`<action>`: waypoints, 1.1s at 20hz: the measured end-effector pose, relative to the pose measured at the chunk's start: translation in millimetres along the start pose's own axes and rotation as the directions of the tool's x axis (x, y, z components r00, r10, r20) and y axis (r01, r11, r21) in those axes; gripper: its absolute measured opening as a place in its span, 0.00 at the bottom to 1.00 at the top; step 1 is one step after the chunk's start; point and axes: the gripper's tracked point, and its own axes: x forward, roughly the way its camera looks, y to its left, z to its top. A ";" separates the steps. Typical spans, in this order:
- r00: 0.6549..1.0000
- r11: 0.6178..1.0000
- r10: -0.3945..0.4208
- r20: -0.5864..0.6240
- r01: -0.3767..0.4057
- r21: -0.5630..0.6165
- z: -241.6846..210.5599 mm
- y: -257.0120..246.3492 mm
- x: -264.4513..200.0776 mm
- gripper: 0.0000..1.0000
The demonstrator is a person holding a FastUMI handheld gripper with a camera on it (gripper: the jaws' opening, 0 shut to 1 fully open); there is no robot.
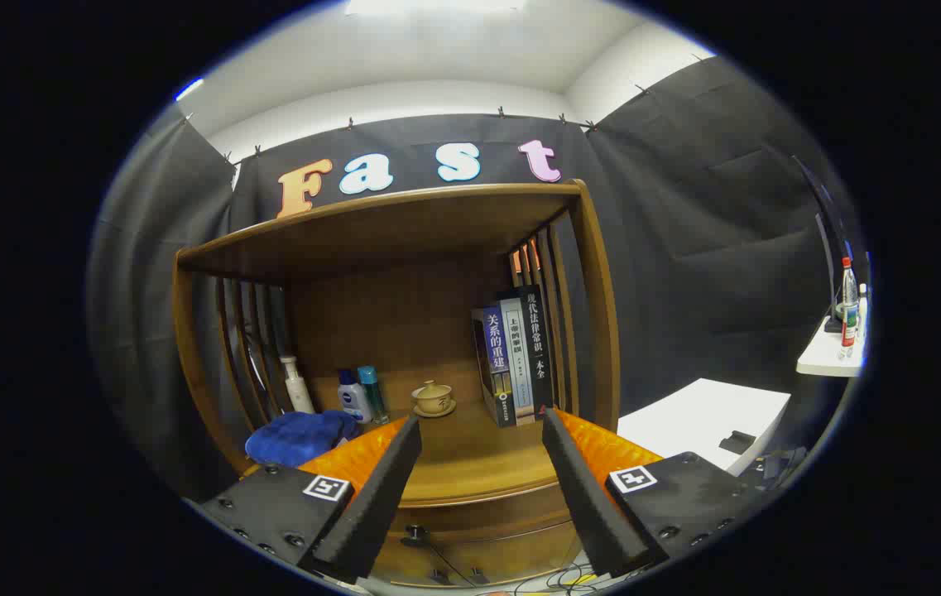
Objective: Pull open the drawer, take out the items inside it, and place them on the countertop above the cabinet.
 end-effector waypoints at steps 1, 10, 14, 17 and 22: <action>1.000 1.000 0.000 -0.003 0.000 0.002 -1.4 1.0 0.5 0.98; 1.000 1.000 0.002 -0.010 -0.002 -0.002 -6.6 5.1 -1.2 0.98; 1.000 1.000 0.007 -0.022 -0.007 -0.001 -13.7 10.6 -1.6 0.98; 1.000 1.000 0.012 -0.028 -0.012 -0.003 -18.4 15.5 -1.2 0.98; 1.000 1.000 0.011 -0.020 -0.011 -0.015 -18.6 19.5 0.2 0.98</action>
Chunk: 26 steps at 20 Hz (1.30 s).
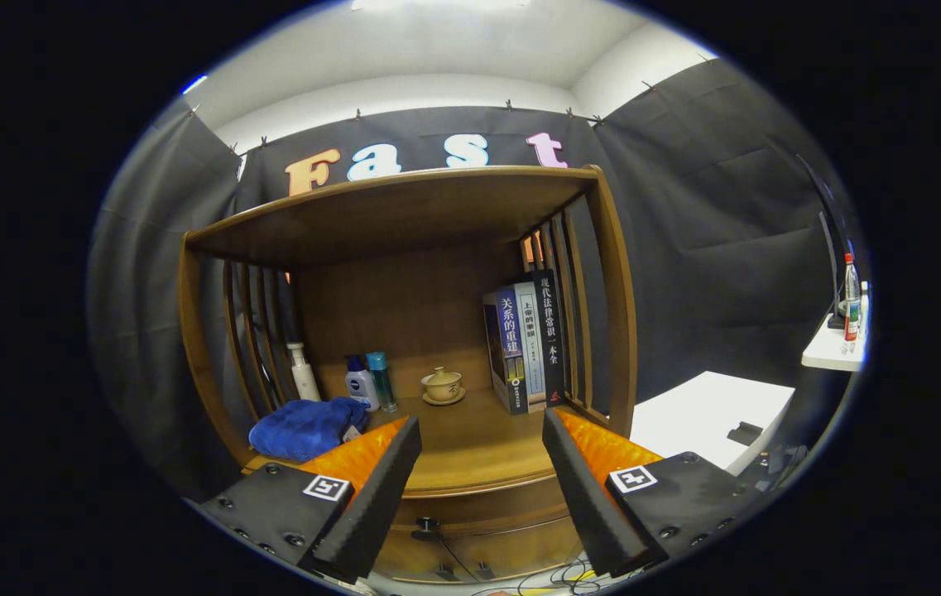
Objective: Pull open the drawer, take out the items inside it, and place them on the countertop above the cabinet.
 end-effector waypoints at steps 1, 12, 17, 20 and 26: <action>1.000 1.000 0.003 -0.001 -0.003 0.003 -1.3 1.6 1.1 0.98; 0.999 0.998 0.044 0.007 -0.043 -0.053 -66.9 29.3 17.8 0.98; 0.996 0.994 0.078 -0.042 -0.081 -0.071 -126.9 43.6 38.6 0.98; 0.994 0.993 0.079 -0.079 -0.086 -0.086 -157.2 50.5 55.0 0.98; 0.979 0.996 0.065 -0.193 -0.075 -0.046 -228.5 44.2 78.6 0.99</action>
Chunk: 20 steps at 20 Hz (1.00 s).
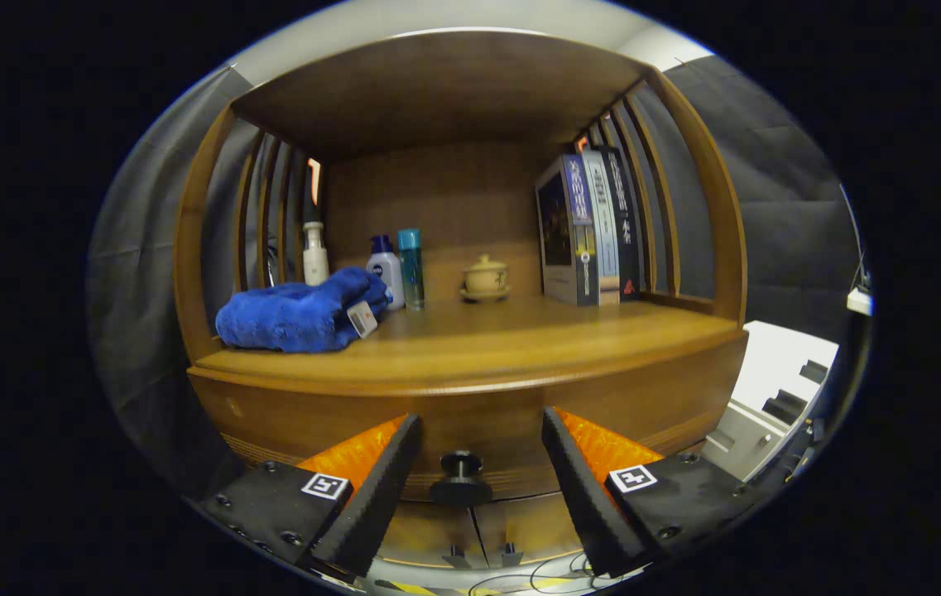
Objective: Pull open the drawer, take out the items inside it, and place them on the countertop above the cabinet.
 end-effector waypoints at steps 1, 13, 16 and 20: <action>1.000 1.000 -0.004 -0.020 0.004 0.012 -9.7 -2.2 4.3 0.99; 0.998 0.998 0.027 -0.052 -0.030 -0.051 -41.5 9.5 10.2 0.49; 0.997 0.999 0.021 -0.075 -0.024 -0.047 -40.0 5.8 9.6 0.38; 0.995 0.996 0.020 -0.093 -0.028 -0.089 -44.9 5.7 -5.5 0.34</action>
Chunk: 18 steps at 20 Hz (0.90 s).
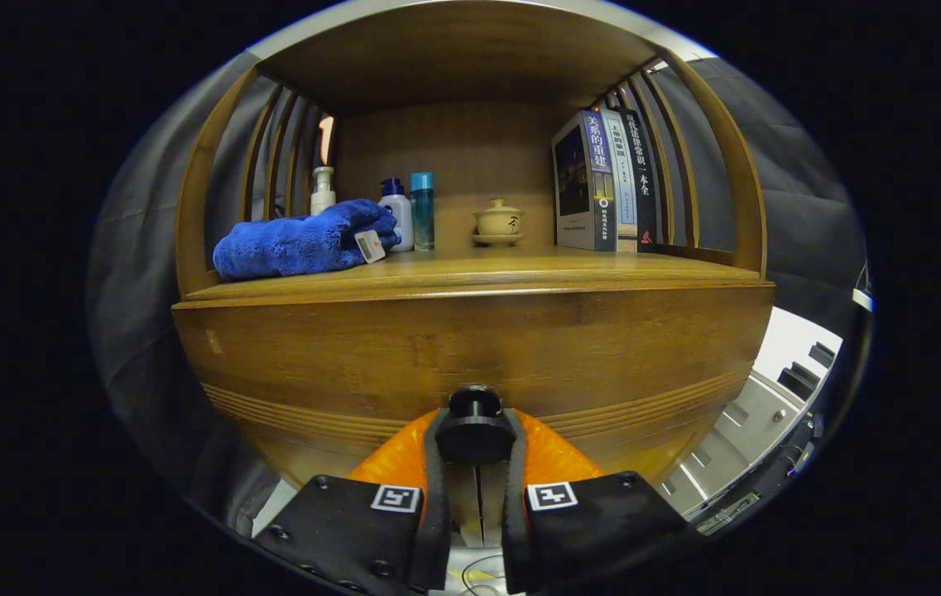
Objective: Pull open the drawer, take out the items inside it, and place them on the countertop above the cabinet.
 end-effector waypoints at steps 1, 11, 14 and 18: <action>1.000 1.000 0.001 -0.001 -0.001 -0.005 -1.5 -0.6 -5.9 0.34; 0.998 1.000 0.017 -0.062 -0.017 -0.007 -20.3 -0.4 -72.8 0.34; 0.996 1.000 0.011 -0.084 -0.011 -0.002 -28.5 -0.7 -85.3 0.33; 0.995 1.000 0.014 -0.095 -0.015 -0.007 -32.6 0.1 -105.8 0.34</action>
